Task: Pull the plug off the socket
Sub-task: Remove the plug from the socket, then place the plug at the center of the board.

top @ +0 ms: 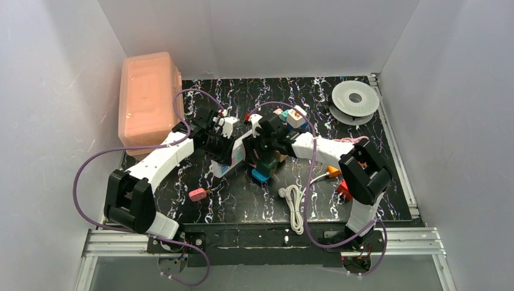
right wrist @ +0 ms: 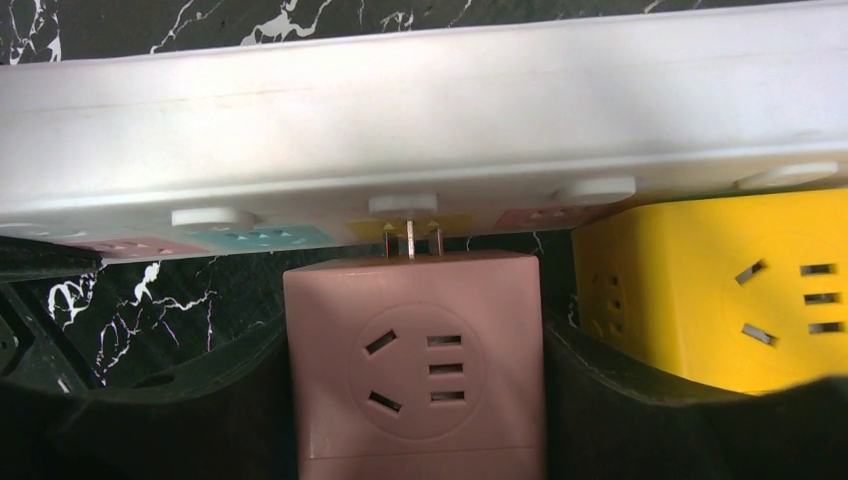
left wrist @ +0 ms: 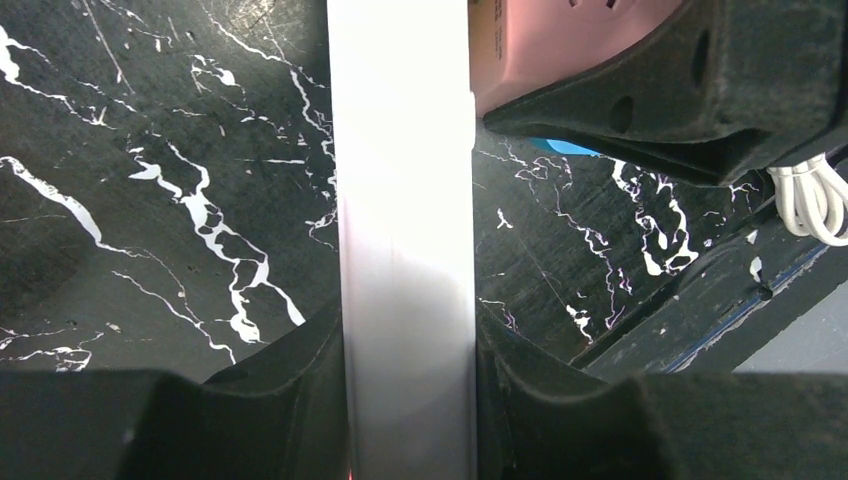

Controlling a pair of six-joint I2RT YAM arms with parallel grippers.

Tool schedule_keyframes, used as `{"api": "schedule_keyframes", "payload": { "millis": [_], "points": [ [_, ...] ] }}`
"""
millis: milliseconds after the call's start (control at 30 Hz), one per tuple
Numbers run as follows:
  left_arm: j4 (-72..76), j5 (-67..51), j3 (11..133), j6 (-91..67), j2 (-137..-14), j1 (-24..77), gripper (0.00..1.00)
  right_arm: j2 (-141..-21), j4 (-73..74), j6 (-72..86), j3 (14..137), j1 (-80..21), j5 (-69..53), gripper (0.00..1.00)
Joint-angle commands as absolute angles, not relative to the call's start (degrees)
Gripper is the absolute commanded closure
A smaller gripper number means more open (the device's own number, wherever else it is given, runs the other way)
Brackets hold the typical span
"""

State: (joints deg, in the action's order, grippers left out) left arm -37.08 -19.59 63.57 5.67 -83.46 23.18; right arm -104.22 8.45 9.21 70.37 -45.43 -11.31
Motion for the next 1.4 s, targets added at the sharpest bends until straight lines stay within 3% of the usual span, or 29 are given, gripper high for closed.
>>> {"api": "schedule_keyframes", "payload": {
  "millis": [0, 300, 633, 767, 900, 1167, 1300, 1367],
  "points": [
    [-31.73, -14.46, 66.24, 6.20, -79.56, 23.15, 1.00, -96.84, 9.35, 10.87, 67.11, -45.36, -10.80, 0.99],
    [-29.33, -5.08, 64.96, 9.04, -79.55, 24.92, 1.00, -93.43, 14.31, 13.72, 66.72, -45.53, -10.55, 0.99],
    [-25.80, -5.03, 63.18, 7.56, -81.28, 24.96, 0.99, -85.01, 19.83, 16.44, 66.14, -45.85, -9.03, 0.99],
    [-23.36, -4.69, 63.29, 7.33, -84.49, 24.81, 0.87, -79.47, 20.13, 17.87, 64.92, -45.75, -9.85, 0.99],
    [-20.69, -8.57, 63.17, 10.18, -86.85, 23.88, 0.68, -75.65, 20.38, 19.58, 63.45, -45.62, -9.53, 0.99],
    [-17.56, -9.21, 67.83, 14.07, -92.70, 21.30, 0.44, -70.21, 18.27, 23.34, 56.71, -45.35, -6.77, 0.99],
    [-15.70, -11.38, 68.01, 13.59, -91.26, 21.05, 0.12, -66.65, 16.80, 24.51, 54.09, -45.35, -3.87, 0.99],
    [-16.91, -12.06, 68.85, 13.36, -89.75, 21.01, 0.04, -65.39, 17.12, 24.60, 54.06, -45.36, -1.58, 0.99]
  ]
}}
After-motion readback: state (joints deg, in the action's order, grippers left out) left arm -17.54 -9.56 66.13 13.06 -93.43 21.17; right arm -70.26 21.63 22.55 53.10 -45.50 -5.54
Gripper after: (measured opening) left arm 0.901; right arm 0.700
